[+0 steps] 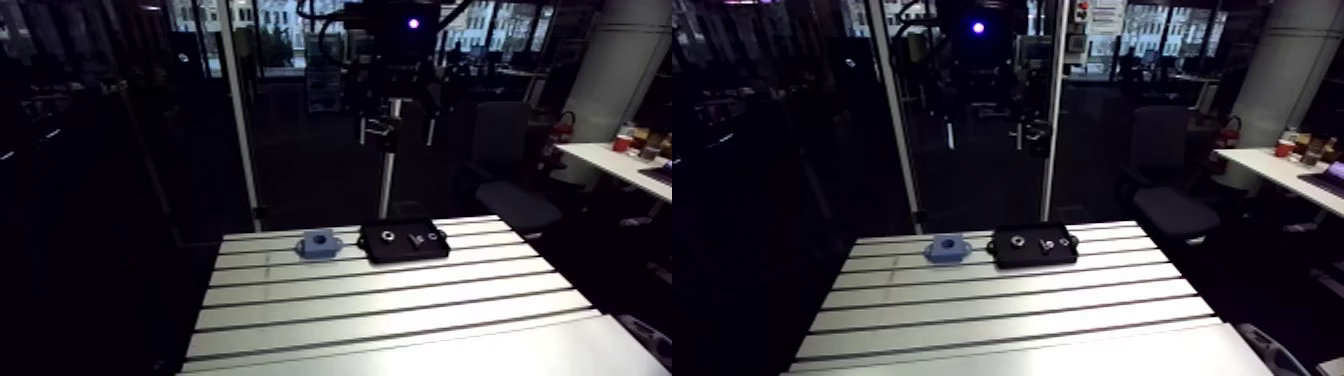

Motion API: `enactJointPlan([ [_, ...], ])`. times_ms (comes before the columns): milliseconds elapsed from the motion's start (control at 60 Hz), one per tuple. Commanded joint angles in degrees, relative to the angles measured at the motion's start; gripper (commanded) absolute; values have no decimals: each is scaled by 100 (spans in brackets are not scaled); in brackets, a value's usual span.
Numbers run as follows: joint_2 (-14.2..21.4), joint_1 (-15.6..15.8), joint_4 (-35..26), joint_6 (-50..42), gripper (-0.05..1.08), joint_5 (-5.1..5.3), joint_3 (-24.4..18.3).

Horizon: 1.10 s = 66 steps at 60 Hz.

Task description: Pick up the bearing and press it into the housing until flush.

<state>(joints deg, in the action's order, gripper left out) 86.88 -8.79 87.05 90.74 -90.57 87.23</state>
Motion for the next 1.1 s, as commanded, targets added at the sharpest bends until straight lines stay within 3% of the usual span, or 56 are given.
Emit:
enactJointPlan([
  [17,-299,449,-378,97,0,35,-456],
  [667,-444,457,-360,88,0,61,-519],
  [833,-532,449,-328,120,0,28,-527],
  [1000,-665,324,166,645,0,19,-461],
  [1100,-906,28,701,861,0,9,-396],
])
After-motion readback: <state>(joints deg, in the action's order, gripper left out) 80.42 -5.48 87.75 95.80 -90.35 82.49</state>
